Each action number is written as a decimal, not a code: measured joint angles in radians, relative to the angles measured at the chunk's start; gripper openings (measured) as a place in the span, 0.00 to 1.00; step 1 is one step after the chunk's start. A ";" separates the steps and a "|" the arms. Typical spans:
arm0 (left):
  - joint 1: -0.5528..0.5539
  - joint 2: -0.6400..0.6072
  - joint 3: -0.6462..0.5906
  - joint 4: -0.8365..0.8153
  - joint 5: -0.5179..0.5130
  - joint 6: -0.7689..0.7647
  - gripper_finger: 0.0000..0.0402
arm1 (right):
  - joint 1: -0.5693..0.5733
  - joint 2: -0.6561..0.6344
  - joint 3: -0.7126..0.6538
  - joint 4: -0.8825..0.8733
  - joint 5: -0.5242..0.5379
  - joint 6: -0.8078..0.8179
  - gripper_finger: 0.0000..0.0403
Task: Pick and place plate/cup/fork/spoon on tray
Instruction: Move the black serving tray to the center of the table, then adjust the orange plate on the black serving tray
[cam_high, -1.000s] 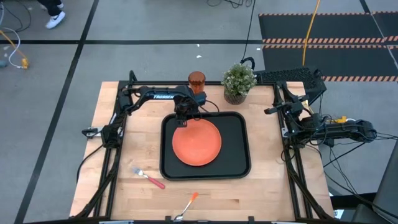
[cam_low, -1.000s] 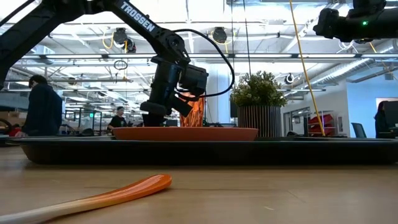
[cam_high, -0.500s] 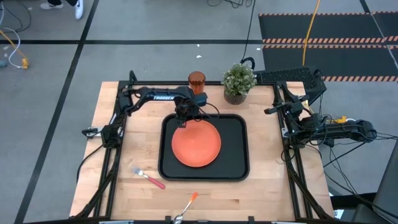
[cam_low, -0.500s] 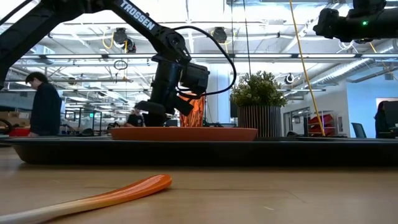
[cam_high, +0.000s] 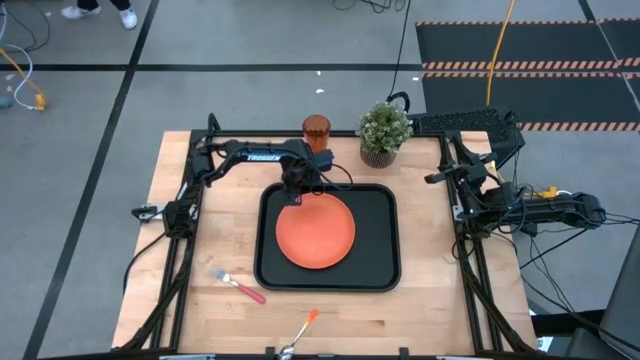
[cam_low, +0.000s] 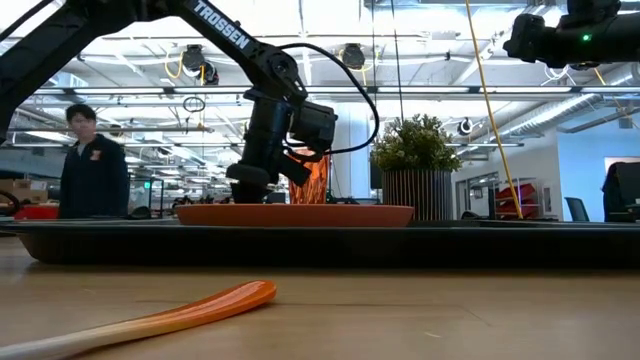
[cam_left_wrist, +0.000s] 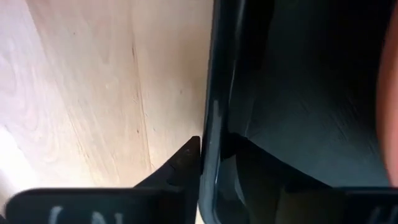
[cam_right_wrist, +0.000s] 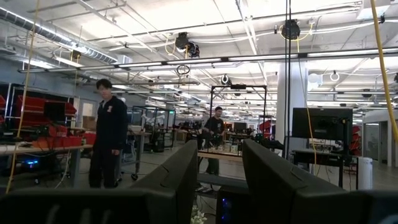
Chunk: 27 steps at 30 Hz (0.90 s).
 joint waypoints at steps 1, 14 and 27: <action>-0.004 0.001 0.000 -0.001 -0.023 -0.022 0.29 | 0.000 0.000 0.000 0.000 0.000 0.000 0.31; -0.095 0.006 0.213 -0.247 -0.101 -0.078 0.53 | 0.000 0.000 0.000 -0.001 -0.003 0.003 0.31; -0.183 -0.168 0.611 -0.043 -0.133 -0.199 0.54 | 0.011 0.028 0.072 -0.405 -0.206 0.125 0.33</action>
